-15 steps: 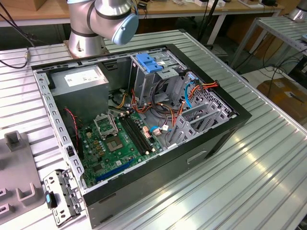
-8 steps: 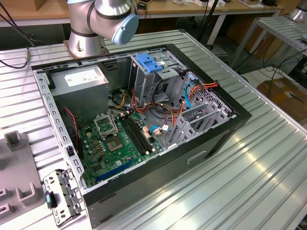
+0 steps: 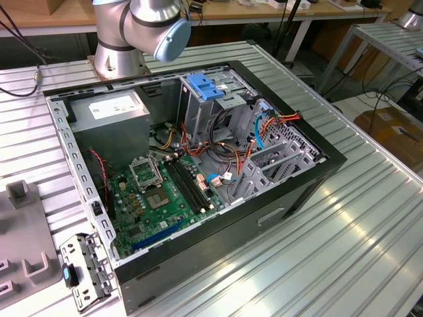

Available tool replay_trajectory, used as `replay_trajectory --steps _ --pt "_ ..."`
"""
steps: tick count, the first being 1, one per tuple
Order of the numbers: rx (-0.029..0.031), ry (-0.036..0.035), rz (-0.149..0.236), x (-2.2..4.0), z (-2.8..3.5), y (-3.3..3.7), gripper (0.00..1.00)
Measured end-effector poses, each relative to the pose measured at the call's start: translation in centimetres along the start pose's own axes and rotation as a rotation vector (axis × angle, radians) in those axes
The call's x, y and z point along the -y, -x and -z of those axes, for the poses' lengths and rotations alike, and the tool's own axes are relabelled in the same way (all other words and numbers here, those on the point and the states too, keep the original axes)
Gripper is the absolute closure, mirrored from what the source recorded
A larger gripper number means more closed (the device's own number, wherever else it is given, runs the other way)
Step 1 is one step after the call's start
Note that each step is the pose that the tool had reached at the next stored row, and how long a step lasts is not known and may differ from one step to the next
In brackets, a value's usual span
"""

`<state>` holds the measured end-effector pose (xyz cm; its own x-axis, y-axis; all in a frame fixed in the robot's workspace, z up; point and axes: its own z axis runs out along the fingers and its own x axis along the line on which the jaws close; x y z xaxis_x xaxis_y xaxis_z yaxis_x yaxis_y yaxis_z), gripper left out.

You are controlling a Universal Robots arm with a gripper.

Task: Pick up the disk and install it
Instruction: 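Pick up the disk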

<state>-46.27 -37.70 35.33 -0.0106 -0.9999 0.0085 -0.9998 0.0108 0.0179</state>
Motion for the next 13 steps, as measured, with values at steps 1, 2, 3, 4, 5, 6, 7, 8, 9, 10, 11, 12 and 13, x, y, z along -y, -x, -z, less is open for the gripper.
replay_trajectory --steps 1,2,3,4,5,6,7,8,9,10,11,12,13 --pt "-0.0002 -0.0011 0.003 0.01 -0.19 0.01 0.46" --pt "-0.0001 -0.003 0.004 0.01 -0.32 0.02 0.46" --pt "-0.0003 -0.0064 0.005 0.0 -0.42 0.02 0.46" --pt "-0.0003 -0.0098 0.006 -0.01 -0.51 0.02 0.46" --pt "-0.0002 -0.0132 0.007 -0.02 -0.6 0.03 0.46" --pt "-0.0002 -0.0179 0.008 -0.04 -0.73 0.03 0.46" --pt "0.0 -0.0207 0.009 -0.04 -0.84 0.04 0.46" --pt "-0.0001 -0.0215 0.01 -0.04 -0.87 0.03 0.46" --pt "-0.0002 -0.0217 0.011 -0.04 -0.88 0.03 0.46" --pt "-0.0002 -0.0221 0.011 -0.05 -0.89 0.04 0.46" --pt "-0.0001 -0.0222 0.011 -0.05 -0.89 0.04 0.46" --pt "-0.0001 -0.0223 0.011 -0.05 -0.89 0.04 0.46" --pt "-0.0001 -0.0223 0.011 -0.05 -0.89 0.04 0.46"
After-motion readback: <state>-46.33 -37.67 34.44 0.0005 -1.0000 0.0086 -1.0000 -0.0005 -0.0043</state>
